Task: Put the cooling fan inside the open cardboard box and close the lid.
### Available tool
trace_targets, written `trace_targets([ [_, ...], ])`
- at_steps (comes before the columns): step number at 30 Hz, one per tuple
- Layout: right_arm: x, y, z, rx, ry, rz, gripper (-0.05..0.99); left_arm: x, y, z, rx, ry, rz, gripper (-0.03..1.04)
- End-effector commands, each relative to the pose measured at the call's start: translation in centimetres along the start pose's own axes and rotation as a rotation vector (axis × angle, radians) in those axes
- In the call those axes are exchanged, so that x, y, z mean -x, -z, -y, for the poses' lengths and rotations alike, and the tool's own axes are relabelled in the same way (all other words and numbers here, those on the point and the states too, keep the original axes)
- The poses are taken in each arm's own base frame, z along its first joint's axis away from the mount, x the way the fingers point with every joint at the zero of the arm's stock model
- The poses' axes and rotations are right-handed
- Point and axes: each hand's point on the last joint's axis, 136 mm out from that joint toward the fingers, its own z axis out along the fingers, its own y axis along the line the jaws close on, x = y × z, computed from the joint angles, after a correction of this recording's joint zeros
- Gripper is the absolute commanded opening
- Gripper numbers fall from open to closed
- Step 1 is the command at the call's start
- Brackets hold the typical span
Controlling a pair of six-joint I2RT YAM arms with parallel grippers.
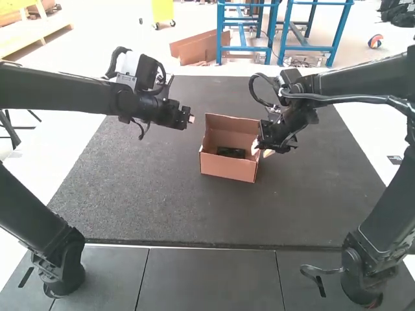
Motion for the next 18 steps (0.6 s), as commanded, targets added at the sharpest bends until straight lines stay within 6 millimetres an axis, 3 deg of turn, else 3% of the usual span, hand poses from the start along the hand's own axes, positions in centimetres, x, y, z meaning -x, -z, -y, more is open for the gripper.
trace_targets([
  [1,1.1,1.0,-0.9,0.013,0.008,0.038,0.92,2.7,1.2,-0.5,0.033,-0.013,0.088,0.97],
  [11,4.6,4.7,-3.5,0.120,0.049,0.148,0.92,8.8,0.4,-0.8,0.081,-0.014,0.209,0.97],
  [18,7.3,8.8,-1.4,0.074,0.022,0.305,0.92,10.7,-2.1,2.3,0.031,-0.044,0.205,0.97],
])
